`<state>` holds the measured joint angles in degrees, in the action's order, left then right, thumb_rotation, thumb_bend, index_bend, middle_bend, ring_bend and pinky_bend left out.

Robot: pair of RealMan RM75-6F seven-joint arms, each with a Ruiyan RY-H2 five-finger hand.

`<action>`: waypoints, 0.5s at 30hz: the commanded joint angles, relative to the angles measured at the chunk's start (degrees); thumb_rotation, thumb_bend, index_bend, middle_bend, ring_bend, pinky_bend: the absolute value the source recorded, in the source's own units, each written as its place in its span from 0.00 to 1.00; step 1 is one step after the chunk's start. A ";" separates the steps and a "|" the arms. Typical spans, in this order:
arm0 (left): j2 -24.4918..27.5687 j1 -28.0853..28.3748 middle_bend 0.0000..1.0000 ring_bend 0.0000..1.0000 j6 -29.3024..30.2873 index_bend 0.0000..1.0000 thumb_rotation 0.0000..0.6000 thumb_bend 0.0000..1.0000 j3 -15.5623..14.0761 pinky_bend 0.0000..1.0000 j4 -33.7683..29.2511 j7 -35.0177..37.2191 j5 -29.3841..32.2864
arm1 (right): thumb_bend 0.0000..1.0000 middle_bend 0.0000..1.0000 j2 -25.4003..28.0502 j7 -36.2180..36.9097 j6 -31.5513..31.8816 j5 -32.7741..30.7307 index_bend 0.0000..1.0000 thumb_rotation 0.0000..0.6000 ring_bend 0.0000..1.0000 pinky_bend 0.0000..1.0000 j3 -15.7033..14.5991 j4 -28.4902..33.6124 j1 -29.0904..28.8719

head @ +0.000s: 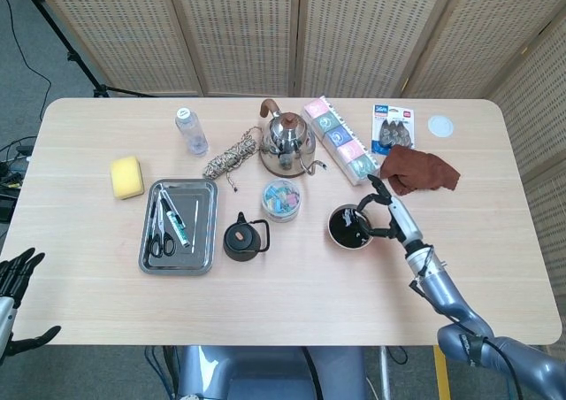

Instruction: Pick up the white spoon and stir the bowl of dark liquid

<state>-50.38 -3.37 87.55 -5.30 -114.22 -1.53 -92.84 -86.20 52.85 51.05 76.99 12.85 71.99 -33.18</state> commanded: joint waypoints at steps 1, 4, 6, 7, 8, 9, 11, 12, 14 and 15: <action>-0.16 0.07 0.00 0.00 -0.19 0.00 1.00 0.00 -0.01 0.00 -0.10 -0.38 0.04 | 0.71 0.00 1.37 0.79 0.39 1.18 0.57 1.00 0.00 0.00 -1.12 1.38 0.83; -0.22 0.12 0.00 0.00 -0.30 0.00 1.00 0.00 -0.05 0.00 -0.18 -0.67 -0.04 | 0.71 0.00 1.86 0.88 0.24 2.13 0.57 1.00 0.00 0.00 -2.08 2.31 0.97; -0.19 0.08 0.00 0.00 -0.22 0.00 1.00 0.00 -0.10 0.00 -0.16 -0.58 -0.16 | 0.70 0.00 1.71 0.66 0.04 2.34 0.57 1.00 0.00 0.00 -2.37 2.44 0.84; -0.14 0.03 0.00 0.00 -0.09 0.00 1.00 0.00 -0.12 0.00 -0.14 -0.42 -0.24 | 0.70 0.00 1.46 0.40 -0.08 2.36 0.57 1.00 0.00 0.00 -2.48 2.42 0.72; -0.09 -0.01 0.00 0.00 0.01 0.00 1.00 0.00 -0.13 0.00 -0.10 -0.27 -0.29 | 0.69 0.00 1.25 0.20 -0.12 2.28 0.57 1.00 0.00 0.00 -2.49 2.35 0.65; 0.00 -0.09 0.00 0.00 0.20 0.00 1.00 0.00 -0.14 0.00 -0.05 0.01 -0.34 | 0.68 0.00 0.99 -0.02 -0.22 2.19 0.57 1.00 0.00 0.00 -2.46 2.30 0.49; 0.12 -0.15 0.00 0.00 0.38 0.00 1.00 0.00 -0.14 0.00 0.08 0.42 -0.42 | 0.59 0.00 0.84 -0.34 -0.30 2.04 0.57 1.00 0.00 0.00 -2.39 2.33 0.35; 0.17 -0.16 0.00 0.00 0.44 0.00 1.00 0.00 -0.14 0.00 0.16 0.61 -0.44 | 0.49 0.00 0.86 -0.51 -0.27 1.99 0.55 1.00 0.00 0.00 -2.36 2.43 0.31; 0.32 -0.17 0.00 0.00 0.50 0.00 1.00 0.00 -0.14 0.00 0.30 1.04 -0.42 | 0.28 0.00 1.08 -0.93 -0.02 1.87 0.48 1.00 0.00 0.00 -2.24 2.84 0.34; 0.38 -0.17 0.00 0.00 0.50 0.00 1.00 0.00 -0.16 0.00 0.36 1.20 -0.43 | 0.17 0.00 1.27 -1.11 0.07 1.82 0.42 1.00 0.00 0.00 -2.19 3.12 0.37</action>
<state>-50.05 -3.54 88.03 -5.45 -113.90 -0.38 -93.27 -85.04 51.88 51.05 78.87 10.61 74.96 -32.83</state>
